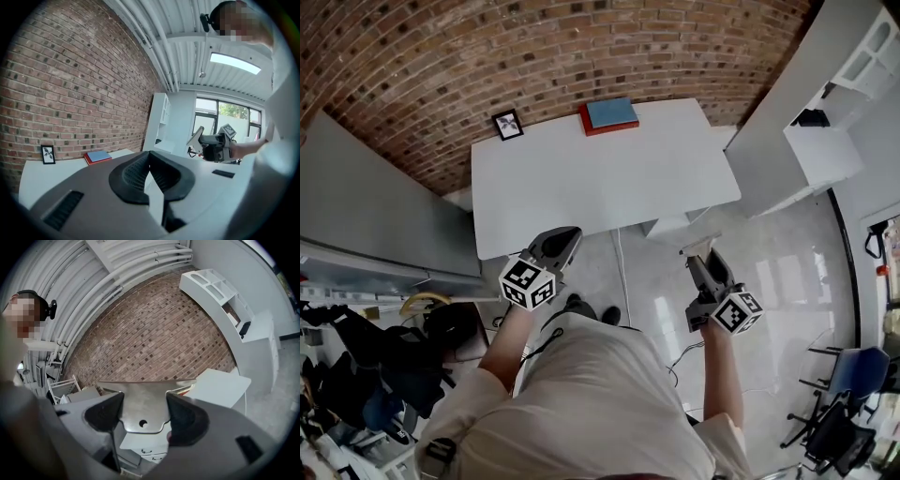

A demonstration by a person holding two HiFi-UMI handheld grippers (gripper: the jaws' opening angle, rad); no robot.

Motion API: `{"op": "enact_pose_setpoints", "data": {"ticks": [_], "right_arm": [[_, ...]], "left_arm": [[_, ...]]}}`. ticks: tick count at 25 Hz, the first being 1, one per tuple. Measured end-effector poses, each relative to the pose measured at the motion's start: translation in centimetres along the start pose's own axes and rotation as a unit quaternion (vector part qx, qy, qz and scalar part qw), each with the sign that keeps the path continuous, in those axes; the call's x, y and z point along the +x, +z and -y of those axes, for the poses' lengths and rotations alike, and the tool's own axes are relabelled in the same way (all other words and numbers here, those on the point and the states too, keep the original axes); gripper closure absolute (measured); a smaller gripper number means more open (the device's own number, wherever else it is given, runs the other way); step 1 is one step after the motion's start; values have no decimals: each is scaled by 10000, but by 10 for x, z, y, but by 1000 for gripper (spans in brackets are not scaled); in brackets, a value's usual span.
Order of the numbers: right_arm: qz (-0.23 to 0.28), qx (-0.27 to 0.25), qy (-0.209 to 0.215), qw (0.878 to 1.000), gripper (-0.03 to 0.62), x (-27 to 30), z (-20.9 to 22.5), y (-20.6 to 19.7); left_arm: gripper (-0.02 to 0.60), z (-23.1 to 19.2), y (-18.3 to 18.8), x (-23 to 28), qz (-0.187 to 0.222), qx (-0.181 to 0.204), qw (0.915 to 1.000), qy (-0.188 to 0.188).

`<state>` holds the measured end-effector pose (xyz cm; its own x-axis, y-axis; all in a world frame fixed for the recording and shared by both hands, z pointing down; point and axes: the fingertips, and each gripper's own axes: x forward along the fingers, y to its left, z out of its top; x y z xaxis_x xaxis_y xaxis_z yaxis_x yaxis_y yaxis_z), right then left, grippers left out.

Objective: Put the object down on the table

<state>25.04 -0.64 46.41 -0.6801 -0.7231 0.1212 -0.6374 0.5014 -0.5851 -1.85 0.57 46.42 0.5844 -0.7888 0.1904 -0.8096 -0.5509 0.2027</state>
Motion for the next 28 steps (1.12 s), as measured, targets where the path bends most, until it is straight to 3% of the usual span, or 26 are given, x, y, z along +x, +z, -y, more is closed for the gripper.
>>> {"op": "enact_pose_setpoints", "data": {"ticks": [15, 28], "right_arm": [[-22, 110, -538, 9985, 304, 61, 43, 18], [-493, 178, -1255, 9907, 306, 192, 104, 3]], "left_arm": [[588, -67, 3, 90, -289, 133, 9985, -444], [588, -175, -13, 158, -784, 121, 9937, -796]]}}
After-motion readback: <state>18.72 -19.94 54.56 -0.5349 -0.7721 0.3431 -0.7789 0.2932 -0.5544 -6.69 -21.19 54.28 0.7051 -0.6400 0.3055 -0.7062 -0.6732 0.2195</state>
